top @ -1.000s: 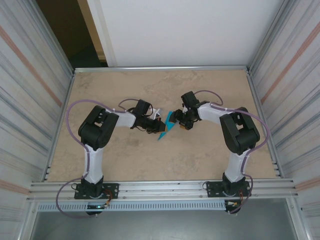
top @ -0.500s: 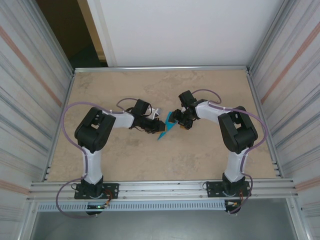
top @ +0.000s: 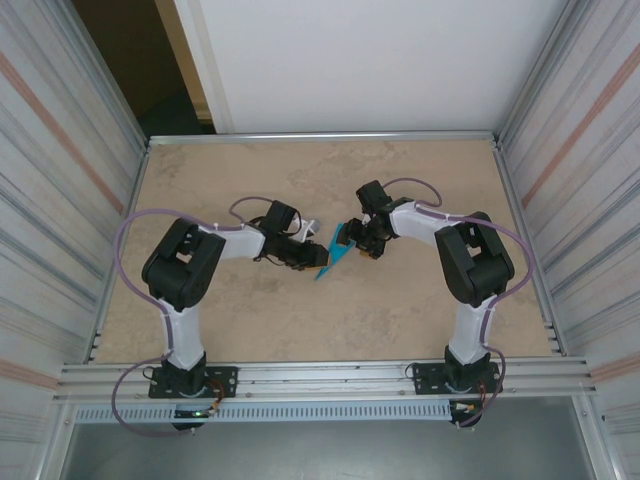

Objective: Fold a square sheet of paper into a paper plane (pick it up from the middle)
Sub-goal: Fold the wing for the fifth time at the center of the table.

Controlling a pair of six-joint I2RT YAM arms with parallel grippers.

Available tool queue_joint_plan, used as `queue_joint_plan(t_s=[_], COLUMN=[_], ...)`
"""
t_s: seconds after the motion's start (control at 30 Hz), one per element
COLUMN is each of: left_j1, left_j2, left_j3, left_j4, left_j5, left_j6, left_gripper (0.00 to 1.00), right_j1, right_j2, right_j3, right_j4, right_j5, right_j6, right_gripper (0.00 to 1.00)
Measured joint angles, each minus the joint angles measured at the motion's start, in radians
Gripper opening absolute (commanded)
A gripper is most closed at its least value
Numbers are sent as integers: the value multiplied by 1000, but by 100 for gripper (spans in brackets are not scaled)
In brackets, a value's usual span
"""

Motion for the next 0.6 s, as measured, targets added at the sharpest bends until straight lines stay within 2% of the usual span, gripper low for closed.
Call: queue_joint_plan(t_s=[0.33,0.6], left_j1=[-27,-35], left_j2=[-12,-11], left_j3=[20,36], left_j4=[-68,-121], left_j5=[-63,-102], left_j6=[46,68], left_gripper=[36,26], right_j1=[0,0], right_j2=[2,3], right_j3=[2,2], right_j4=[-2,-2], right_j5=[1,2], right_j6=[7,8], right_gripper=[66,66])
